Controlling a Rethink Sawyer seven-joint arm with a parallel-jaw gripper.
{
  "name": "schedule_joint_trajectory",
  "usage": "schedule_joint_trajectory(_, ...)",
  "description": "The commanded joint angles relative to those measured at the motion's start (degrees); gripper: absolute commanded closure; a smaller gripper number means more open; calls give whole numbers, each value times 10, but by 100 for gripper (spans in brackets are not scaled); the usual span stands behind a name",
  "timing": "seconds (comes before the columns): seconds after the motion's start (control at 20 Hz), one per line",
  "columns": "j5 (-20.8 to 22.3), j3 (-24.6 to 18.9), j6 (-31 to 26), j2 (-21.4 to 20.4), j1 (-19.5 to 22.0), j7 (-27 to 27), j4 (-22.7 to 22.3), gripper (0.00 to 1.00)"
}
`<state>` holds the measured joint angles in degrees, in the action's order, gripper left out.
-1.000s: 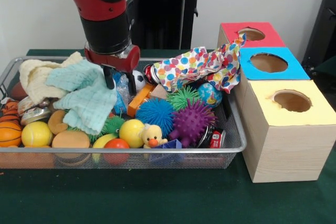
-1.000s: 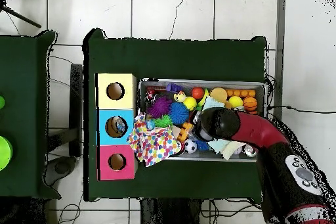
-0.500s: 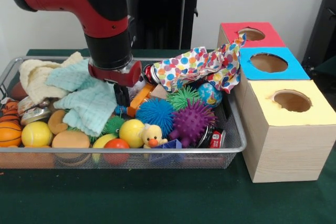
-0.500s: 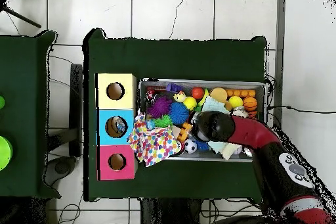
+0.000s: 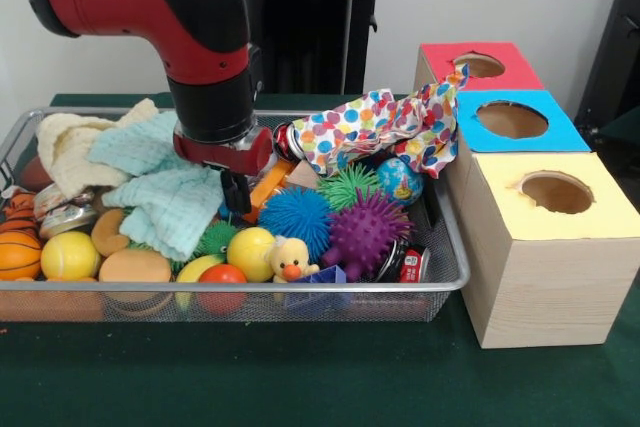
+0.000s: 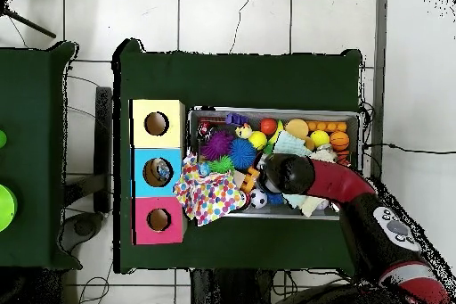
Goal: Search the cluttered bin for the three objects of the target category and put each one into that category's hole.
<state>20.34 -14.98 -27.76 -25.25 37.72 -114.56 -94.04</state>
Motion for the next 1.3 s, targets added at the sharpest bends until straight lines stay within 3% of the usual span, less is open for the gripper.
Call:
schedule_joint_trajectory(0.05,26,-45,-15,12,1,53,1,100)
schedule_joint_trajectory(0.4,7,-45,-82,-44,-3,62,-18,100)
schedule_joint_trajectory(0.45,11,-46,-85,-48,-3,67,-18,0)
schedule_joint_trajectory(0.65,13,-49,-64,-49,2,60,-22,0)
schedule_joint_trajectory(0.85,10,-46,-85,-57,-4,60,-21,0)
schedule_joint_trajectory(1.3,-3,-52,-83,-91,11,39,-91,0)
